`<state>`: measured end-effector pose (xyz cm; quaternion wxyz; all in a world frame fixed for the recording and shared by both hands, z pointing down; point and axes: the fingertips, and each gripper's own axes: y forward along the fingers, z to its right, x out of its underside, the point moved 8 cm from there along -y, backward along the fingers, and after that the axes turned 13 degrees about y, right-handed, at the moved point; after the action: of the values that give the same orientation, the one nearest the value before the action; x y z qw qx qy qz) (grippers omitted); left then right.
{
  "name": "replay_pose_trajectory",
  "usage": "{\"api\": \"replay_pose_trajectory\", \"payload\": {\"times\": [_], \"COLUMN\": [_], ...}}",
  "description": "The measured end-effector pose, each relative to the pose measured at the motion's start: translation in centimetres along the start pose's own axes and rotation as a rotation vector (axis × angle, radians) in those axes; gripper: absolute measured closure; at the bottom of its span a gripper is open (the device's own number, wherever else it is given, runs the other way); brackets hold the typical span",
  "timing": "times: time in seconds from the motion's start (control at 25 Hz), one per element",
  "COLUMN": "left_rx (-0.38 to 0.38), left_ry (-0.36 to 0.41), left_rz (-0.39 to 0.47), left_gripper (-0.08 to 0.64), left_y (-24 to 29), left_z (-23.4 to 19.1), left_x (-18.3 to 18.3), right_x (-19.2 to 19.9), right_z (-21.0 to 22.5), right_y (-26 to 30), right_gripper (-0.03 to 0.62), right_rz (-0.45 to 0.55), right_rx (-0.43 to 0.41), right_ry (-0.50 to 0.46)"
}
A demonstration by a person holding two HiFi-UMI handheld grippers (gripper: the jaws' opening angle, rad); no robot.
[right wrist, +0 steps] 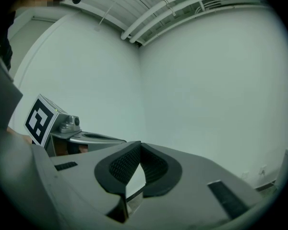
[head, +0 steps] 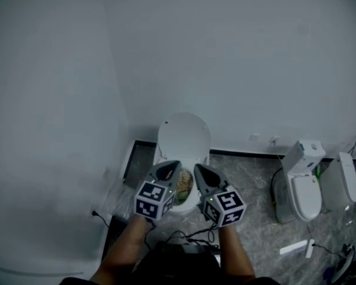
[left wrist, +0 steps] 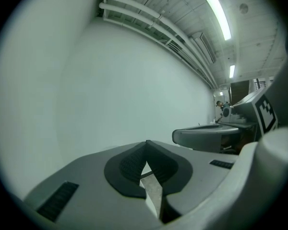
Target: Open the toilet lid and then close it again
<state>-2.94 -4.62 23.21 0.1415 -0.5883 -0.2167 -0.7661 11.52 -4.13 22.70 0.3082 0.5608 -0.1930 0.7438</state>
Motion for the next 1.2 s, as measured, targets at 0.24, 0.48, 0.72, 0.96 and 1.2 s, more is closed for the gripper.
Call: {"api": "replay_pose_trajectory", "payload": {"times": [0.24, 0.48, 0.72, 0.96, 1.2], "left_rx": [-0.029, -0.051, -0.06, -0.053, -0.063], "left_ry": [0.003, 0.015, 0.021, 0.018, 0.034], "left_rz": [0.005, 0.014, 0.016, 0.015, 0.016], "left_gripper": [0.554, 0.552, 0.552, 0.552, 0.552], "left_y": [0.1, -0.4, -0.5, -0.1, 0.0], "left_z": [1.5, 3.0, 3.1, 3.4, 3.7], "left_x": [-0.4, -0.5, -0.6, -0.5, -0.9], "right_x": [0.0, -0.3, -0.5, -0.8, -0.9], "right_z": [0.8, 1.2, 1.4, 1.7, 2.0], "right_y": [-1.2, -2.8, -2.9, -2.9, -3.0], "right_gripper": [0.586, 0.586, 0.586, 0.586, 0.586], "right_rz": [-0.002, 0.014, 0.026, 0.032, 0.032], "right_rx": [-0.029, -0.056, -0.061, -0.063, -0.069], "right_ry": [0.005, 0.015, 0.009, 0.007, 0.002]}}
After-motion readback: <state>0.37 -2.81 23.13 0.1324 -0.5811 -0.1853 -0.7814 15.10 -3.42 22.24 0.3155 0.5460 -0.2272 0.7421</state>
